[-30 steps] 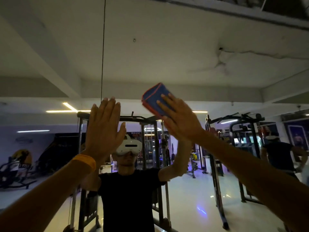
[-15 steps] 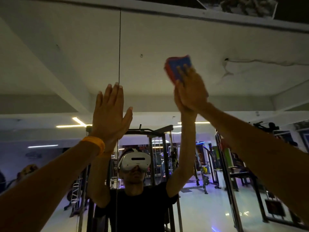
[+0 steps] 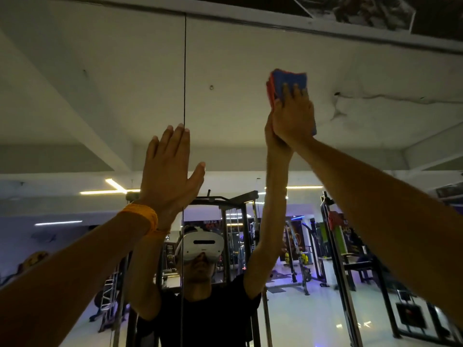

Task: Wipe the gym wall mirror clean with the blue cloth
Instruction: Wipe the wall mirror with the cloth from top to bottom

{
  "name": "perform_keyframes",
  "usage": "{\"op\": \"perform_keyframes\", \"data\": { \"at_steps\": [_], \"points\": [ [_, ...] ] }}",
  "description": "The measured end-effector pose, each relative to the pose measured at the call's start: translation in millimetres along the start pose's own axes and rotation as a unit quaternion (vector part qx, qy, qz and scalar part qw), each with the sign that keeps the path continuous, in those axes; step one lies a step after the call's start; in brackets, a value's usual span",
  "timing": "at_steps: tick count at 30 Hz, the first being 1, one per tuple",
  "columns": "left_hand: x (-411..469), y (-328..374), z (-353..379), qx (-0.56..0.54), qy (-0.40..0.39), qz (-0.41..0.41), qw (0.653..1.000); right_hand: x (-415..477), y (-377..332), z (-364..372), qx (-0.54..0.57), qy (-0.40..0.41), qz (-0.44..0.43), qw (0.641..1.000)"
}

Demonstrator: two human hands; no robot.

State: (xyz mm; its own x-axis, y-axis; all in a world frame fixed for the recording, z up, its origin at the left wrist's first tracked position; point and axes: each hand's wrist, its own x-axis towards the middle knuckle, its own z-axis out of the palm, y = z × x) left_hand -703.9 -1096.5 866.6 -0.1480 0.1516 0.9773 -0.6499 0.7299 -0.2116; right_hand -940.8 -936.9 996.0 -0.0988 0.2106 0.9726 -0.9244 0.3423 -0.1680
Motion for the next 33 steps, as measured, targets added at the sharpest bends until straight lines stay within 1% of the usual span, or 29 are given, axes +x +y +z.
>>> {"op": "perform_keyframes", "data": {
  "at_steps": [1, 2, 3, 4, 5, 6, 7, 8, 9, 10, 12, 14, 15, 16, 17, 19, 20, 21, 22, 23, 24, 26, 27, 28, 29, 30, 32, 33],
  "points": [
    [-1.4, -1.3, -1.6, -0.011, -0.002, 0.005, 1.0, -10.3, -10.3, 6.5, -0.012, 0.009, 0.035, 0.999],
    [-3.4, -3.1, -3.3, -0.018, -0.001, 0.01, 1.0, -27.0, -24.4, 10.5, -0.019, 0.013, 0.026, 0.999],
    [-6.7, -5.1, -5.2, -0.019, 0.003, 0.01, 1.0, -47.8, -40.9, 10.9, 0.002, 0.017, -0.02, 1.0],
    [-12.0, -7.0, -7.3, -0.016, 0.007, 0.004, 1.0, -73.5, -55.5, 15.0, 0.034, 0.015, -0.093, 0.995],
    [-18.9, -8.7, -9.3, -0.013, 0.01, -0.01, 1.0, -100.7, -62.8, 21.3, 0.059, 0.005, -0.187, 0.98],
    [-27.5, -9.5, -11.2, -0.014, 0.013, -0.025, 0.999, -126.5, -64.4, 21.7, 0.066, -0.024, -0.276, 0.958],
    [-36.7, -10.1, -13.1, -0.019, 0.014, -0.037, 0.999, -139.3, -60.2, 14.4, 0.067, -0.056, -0.344, 0.935],
    [-46.7, -10.0, -15.8, -0.022, 0.013, -0.042, 0.999, -138.5, -52.1, 3.1, 0.078, -0.076, -0.373, 0.921],
    [-56.7, -10.6, -18.4, -0.021, 0.007, -0.042, 0.999, -128.6, -42.0, -4.2, 0.081, -0.083, -0.359, 0.926],
    [-66.9, -12.6, -20.0, -0.015, -0.002, -0.039, 0.999, -116.8, -32.8, -15.2, 0.074, -0.088, -0.31, 0.944],
    [-88.5, -19.8, -23.2, -0.001, -0.018, -0.026, 1.0, -97.7, -14.2, -27.2, 0.047, -0.076, -0.181, 0.979],
    [-111.3, -26.3, -25.9, 0.004, -0.025, -0.021, 0.999, -117.0, -22.6, -27.3, 0.036, -0.053, -0.058, 0.996],
    [-122.5, -27.6, -27.4, 0.0, -0.027, -0.026, 0.999, -144.2, -38.3, -24.5, 0.026, -0.037, -0.036, 0.998],
    [-133.2, -27.3, -29.1, -0.004, -0.028, -0.037, 0.999, -178.9, -56.2, -21.5, 0.025, -0.034, -0.059, 0.997],
    [-142.6, -25.5, -30.5, -0.008, -0.03, -0.047, 0.998, -216.5, -72.9, -21.1, 0.039, -0.043, -0.119, 0.991],
    [-159.7, -20.1, -34.4, -0.009, -0.032, -0.05, 0.998, -285.1, -85.4, -23.9, 0.057, -0.095, -0.278, 0.954],
    [-168.6, -18.5, -36.1, -0.008, -0.032, -0.049, 0.998, -304.1, -79.2, -28.8, 0.046, -0.121, -0.337, 0.932],
    [-177.0, -18.8, -37.7, -0.006, -0.031, -0.047, 0.998, -307.5, -67.1, -33.5, 0.043, -0.138, -0.372, 0.917],
    [-185.6, -20.5, -39.3, -0.004, -0.031, -0.042, 0.999, -299.9, -53.6, -34.7, 0.049, -0.133, -0.377, 0.915],
    [-194.2, -23.1, -40.6, -0.002, -0.031, -0.034, 0.999, -287.9, -41.0, -33.8, 0.054, -0.122, -0.353, 0.926],
    [-202.4, -25.5, -41.2, 0.0, -0.033, -0.026, 0.999, -273.7, -31.0, -34.9, 0.056, -0.105, -0.305, 0.945],
    [-215.4, -29.0, -40.7, 0.003, -0.034, -0.021, 0.999, -256.4, -23.6, -39.9, 0.066, -0.084, -0.164, 0.981],
    [-220.2, -28.6, -40.0, 0.002, -0.037, -0.027, 0.999, -263.5, -31.5, -40.1, 0.067, -0.077, -0.103, 0.989],
    [-224.2, -26.3, -39.4, 0.002, -0.042, -0.037, 0.998, -281.8, -44.1, -39.3, 0.056, -0.074, -0.077, 0.993],
    [-228.0, -22.7, -38.8, 0.004, -0.047, -0.045, 0.998, -308.5, -56.4, -39.8, 0.045, -0.084, -0.094, 0.991],
    [-230.8, -19.1, -38.3, 0.007, -0.049, -0.05, 0.998, -338.2, -64.4, -41.6, 0.044, -0.103, -0.16, 0.981],
    [-236.6, -14.0, -39.4, 0.0, -0.052, -0.06, 0.997, -383.7, -58.8, -52.1, 0.038, -0.154, -0.314, 0.936],
    [-240.5, -12.9, -39.9, -0.011, -0.054, -0.064, 0.996, -391.1, -44.6, -57.1, 0.029, -0.173, -0.361, 0.916]
  ]
}}
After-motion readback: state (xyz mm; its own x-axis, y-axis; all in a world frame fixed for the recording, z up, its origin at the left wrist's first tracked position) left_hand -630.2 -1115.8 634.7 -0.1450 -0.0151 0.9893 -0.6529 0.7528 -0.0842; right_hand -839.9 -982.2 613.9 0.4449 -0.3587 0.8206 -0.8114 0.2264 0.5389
